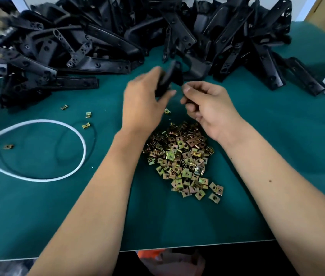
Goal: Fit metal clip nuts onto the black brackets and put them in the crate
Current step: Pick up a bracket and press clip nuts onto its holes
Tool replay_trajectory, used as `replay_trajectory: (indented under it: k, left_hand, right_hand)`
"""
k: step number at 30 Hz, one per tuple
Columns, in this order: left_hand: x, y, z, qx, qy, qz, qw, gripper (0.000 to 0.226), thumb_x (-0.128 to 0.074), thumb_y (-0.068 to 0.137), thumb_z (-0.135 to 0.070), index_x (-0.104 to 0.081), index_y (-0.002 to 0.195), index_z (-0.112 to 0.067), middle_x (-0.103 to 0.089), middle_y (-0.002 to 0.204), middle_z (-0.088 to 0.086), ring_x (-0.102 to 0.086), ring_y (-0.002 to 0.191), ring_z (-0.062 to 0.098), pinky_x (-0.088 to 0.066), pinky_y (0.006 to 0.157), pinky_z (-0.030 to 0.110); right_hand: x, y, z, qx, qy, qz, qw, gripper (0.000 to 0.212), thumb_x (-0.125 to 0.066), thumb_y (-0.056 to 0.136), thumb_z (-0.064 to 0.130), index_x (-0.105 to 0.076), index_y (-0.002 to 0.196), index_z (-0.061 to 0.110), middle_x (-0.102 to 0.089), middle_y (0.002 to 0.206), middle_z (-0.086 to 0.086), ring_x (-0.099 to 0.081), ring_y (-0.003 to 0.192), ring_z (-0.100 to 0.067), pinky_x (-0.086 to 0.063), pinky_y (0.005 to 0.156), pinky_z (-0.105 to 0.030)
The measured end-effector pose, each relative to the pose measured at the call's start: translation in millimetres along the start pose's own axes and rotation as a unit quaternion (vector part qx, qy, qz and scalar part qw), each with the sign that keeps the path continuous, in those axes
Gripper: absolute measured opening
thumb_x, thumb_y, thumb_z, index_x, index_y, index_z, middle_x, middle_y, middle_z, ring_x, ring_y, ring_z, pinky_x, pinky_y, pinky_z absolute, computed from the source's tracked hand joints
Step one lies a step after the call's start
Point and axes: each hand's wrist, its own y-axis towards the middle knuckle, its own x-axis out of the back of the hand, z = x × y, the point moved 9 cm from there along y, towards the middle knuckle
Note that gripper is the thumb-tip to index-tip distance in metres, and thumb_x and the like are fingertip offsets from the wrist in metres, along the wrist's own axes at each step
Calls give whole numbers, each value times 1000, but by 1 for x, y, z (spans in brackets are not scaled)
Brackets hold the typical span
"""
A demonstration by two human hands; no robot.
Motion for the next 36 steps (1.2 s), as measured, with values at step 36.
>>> replay_trajectory:
  k: [36]
  left_hand:
    - [-25, -5, 29, 61, -56, 85, 993, 121, -94, 58, -54, -32, 158, -26, -63, 114, -12, -60, 108, 6, -44, 99, 20]
  right_hand:
    - [17, 3, 4, 31, -96, -54, 993, 9, -78, 86, 4, -81, 88, 12, -76, 79, -1, -59, 59, -8, -43, 50, -18]
